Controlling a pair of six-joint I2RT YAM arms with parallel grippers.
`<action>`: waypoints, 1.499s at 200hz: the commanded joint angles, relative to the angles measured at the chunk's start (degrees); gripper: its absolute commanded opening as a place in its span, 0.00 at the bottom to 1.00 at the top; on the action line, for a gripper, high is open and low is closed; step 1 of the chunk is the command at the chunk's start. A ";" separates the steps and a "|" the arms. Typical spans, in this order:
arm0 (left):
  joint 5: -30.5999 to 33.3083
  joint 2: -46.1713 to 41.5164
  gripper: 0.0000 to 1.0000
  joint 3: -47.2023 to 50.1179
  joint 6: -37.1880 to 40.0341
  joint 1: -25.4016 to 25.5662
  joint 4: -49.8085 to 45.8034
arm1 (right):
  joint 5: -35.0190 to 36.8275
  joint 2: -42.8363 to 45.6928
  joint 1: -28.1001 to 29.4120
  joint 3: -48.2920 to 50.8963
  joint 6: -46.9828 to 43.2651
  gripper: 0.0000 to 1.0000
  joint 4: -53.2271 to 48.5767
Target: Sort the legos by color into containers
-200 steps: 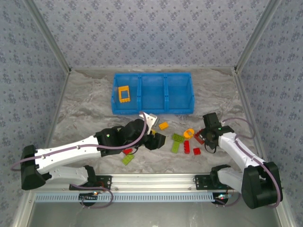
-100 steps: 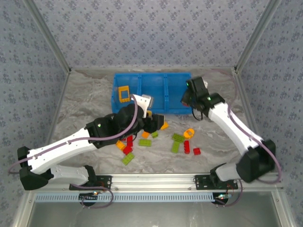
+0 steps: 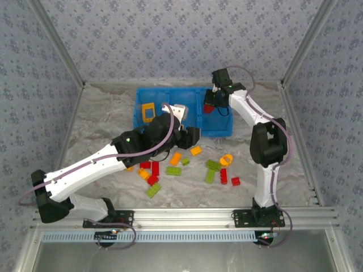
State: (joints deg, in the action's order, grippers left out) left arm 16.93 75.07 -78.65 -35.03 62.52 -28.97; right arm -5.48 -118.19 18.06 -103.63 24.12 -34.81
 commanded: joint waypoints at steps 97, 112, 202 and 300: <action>-1.32 -1.19 0.63 1.66 -0.22 -0.73 -1.26 | -9.18 -11.00 -3.50 -8.84 -3.90 0.05 -4.26; -1.32 -1.25 0.62 1.66 -0.22 -0.73 -1.35 | -7.68 -11.10 -3.58 -9.12 -4.01 0.20 -5.15; -1.79 -1.43 0.62 1.83 -1.15 -0.71 -1.77 | -1.36 -6.61 -3.13 -13.12 -5.38 0.34 -9.35; -3.41 -5.28 0.63 9.42 -13.35 -1.31 -17.45 | 14.49 36.01 13.89 22.47 -2.48 0.52 -0.13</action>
State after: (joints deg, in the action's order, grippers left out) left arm 14.35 73.01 -72.58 -42.22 61.87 -37.54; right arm 4.71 -92.09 24.49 -92.12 21.10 -38.06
